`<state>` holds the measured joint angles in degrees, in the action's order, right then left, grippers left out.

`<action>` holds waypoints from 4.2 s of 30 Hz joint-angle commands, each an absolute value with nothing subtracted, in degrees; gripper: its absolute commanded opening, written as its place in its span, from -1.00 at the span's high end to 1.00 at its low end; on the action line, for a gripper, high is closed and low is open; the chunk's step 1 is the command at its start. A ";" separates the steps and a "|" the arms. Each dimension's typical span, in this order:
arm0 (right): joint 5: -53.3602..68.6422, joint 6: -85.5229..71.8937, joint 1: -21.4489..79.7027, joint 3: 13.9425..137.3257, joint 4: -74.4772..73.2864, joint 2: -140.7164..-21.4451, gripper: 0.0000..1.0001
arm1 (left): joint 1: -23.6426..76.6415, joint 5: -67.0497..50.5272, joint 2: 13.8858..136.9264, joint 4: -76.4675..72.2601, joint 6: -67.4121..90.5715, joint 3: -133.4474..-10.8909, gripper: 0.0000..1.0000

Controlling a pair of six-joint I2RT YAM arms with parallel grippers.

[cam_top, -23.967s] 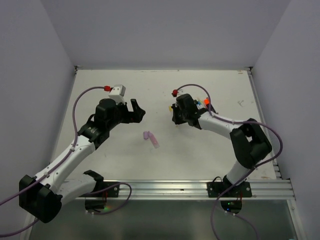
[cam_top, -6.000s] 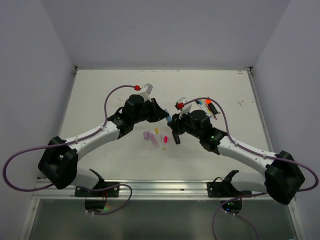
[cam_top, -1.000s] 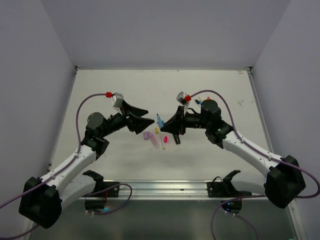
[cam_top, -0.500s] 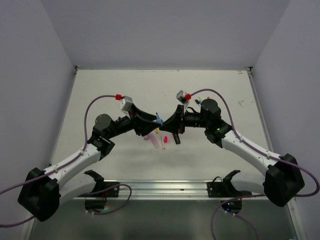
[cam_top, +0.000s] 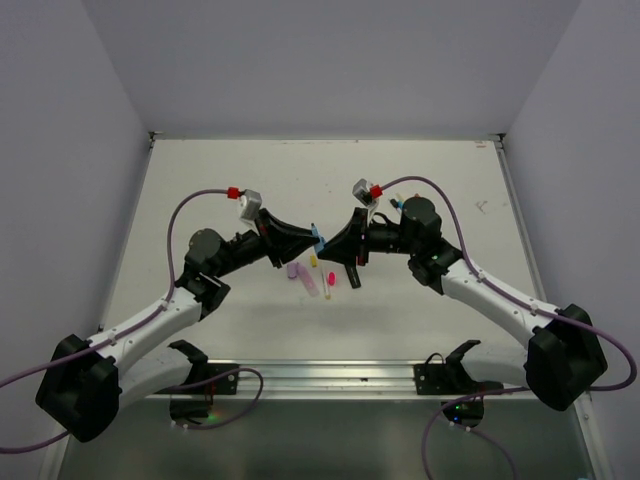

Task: Open the pen caps

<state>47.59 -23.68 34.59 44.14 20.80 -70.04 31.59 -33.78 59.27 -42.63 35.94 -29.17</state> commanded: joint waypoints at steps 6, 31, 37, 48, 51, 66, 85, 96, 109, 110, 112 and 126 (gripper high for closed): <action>47.37 -24.61 34.72 43.59 22.68 -70.22 0.81 | 31.99 -30.50 57.57 -46.32 34.90 -28.57 0.94; 47.10 -6.68 34.63 50.97 7.82 -69.08 -0.68 | 32.17 -35.86 54.14 -31.02 23.38 -30.67 1.00; 51.84 -4.48 34.72 54.58 5.10 -73.64 -0.68 | 32.26 -35.86 55.02 -32.69 24.52 -31.20 1.00; 53.79 -6.50 34.89 53.61 6.94 -75.59 0.06 | 32.26 -35.42 57.57 -37.09 26.28 -31.73 1.00; 53.70 -6.68 34.89 53.61 6.77 -75.85 0.33 | 32.26 -35.59 58.09 -38.23 26.89 -31.64 1.00; 33.94 -3.08 33.05 56.16 -19.57 -76.82 1.00 | 31.82 -21.03 55.99 -27.79 27.33 -32.78 -0.11; 23.28 -5.80 19.78 58.97 -31.29 -93.50 0.93 | 22.06 -12.57 57.57 6.32 23.47 -46.40 -0.52; 31.83 -6.68 19.69 62.05 -27.77 -102.04 0.41 | 21.80 -11.51 56.78 8.44 21.01 -46.67 -0.52; 5.85 -7.65 18.63 67.93 -30.32 -95.80 -0.31 | 21.71 -1.14 56.16 14.85 20.66 -49.04 -0.56; 3.54 -7.12 18.46 68.55 -30.24 -95.89 -0.31 | 21.71 -0.27 55.99 15.20 20.48 -49.30 -0.65; 0.10 -6.42 18.11 69.69 -29.62 -97.02 -0.29 | 21.71 -0.26 55.72 16.08 19.95 -49.31 -0.69; -6.95 -1.76 13.89 81.30 -28.74 -110.82 -0.20 | 21.45 13.01 54.05 15.47 18.55 -45.09 -1.00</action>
